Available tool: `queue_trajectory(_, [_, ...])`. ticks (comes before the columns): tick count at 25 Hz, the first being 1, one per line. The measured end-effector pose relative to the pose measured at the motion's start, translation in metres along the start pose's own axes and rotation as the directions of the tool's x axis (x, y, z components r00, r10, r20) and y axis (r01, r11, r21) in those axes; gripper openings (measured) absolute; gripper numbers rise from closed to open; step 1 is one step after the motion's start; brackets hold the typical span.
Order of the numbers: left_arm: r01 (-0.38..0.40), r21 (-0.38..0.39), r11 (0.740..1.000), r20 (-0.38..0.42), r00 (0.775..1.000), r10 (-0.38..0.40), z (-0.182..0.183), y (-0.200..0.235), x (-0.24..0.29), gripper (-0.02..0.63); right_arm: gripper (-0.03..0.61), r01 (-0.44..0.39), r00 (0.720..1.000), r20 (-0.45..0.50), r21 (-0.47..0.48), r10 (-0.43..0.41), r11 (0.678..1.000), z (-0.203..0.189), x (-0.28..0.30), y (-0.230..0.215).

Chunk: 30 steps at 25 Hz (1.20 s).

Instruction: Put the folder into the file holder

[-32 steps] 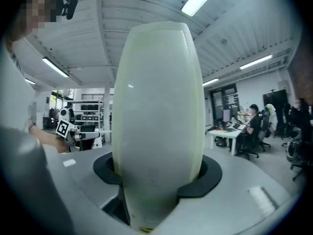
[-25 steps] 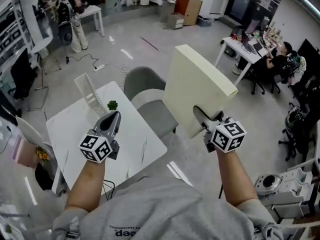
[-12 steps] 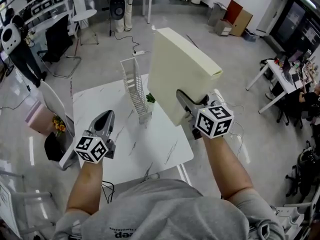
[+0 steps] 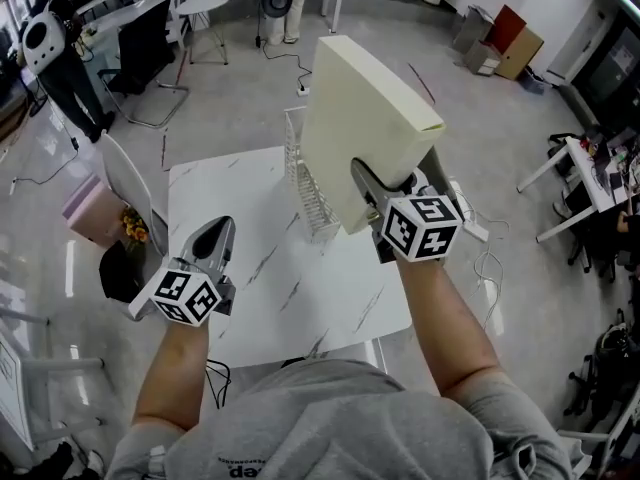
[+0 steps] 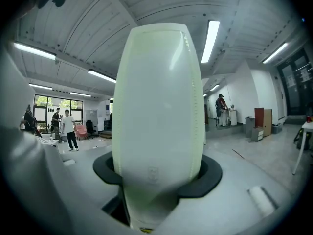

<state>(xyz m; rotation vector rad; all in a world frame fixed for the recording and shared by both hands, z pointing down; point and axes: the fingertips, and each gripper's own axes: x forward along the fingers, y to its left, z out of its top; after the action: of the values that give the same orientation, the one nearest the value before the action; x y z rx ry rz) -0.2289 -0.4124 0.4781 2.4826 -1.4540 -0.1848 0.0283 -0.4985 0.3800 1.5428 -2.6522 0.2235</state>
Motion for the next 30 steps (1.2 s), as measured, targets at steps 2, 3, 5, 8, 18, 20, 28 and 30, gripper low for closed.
queue_trajectory(2, [-0.006,-0.006,1.0,-0.003,1.0,0.006,-0.003,0.009,-0.002,0.058,0.272,0.012,1.0,0.002,-0.013,-0.012,1.0,-0.004,0.009,0.003])
queue_trajectory(3, [-0.009,-0.009,1.0,-0.006,1.0,0.009,-0.005,0.012,-0.003,0.057,0.272,0.017,1.0,0.002,-0.018,-0.017,1.0,-0.006,0.013,0.005])
queue_trajectory(5, [-0.017,-0.016,1.0,-0.014,1.0,0.017,-0.009,0.019,-0.006,0.058,0.272,0.022,1.0,0.002,-0.025,-0.022,0.999,-0.01,0.02,0.01])
queue_trajectory(8, [-0.023,-0.027,0.999,-0.022,1.0,0.022,-0.013,0.027,-0.007,0.058,0.272,0.031,0.999,0.006,-0.034,-0.031,0.999,-0.013,0.03,0.014])
queue_trajectory(18, [-0.016,-0.043,0.999,-0.052,0.999,0.014,-0.026,0.042,-0.007,0.058,0.272,0.05,0.999,0.01,-0.042,-0.05,0.998,-0.039,0.054,0.02])
queue_trajectory(20, [-0.016,-0.045,0.999,-0.059,0.998,0.013,-0.029,0.045,-0.005,0.058,0.273,0.054,0.998,0.01,-0.043,-0.054,0.998,-0.046,0.057,0.02])
queue_trajectory(28, [0.003,-0.049,0.999,-0.096,0.995,-0.008,-0.044,0.046,0.006,0.058,0.273,0.064,0.998,0.013,-0.032,-0.063,0.997,-0.068,0.069,0.015])
queue_trajectory(30, [0.005,-0.05,0.999,-0.103,0.995,-0.01,-0.046,0.048,0.007,0.058,0.273,0.067,0.998,0.012,-0.023,-0.067,0.997,-0.073,0.073,0.013])
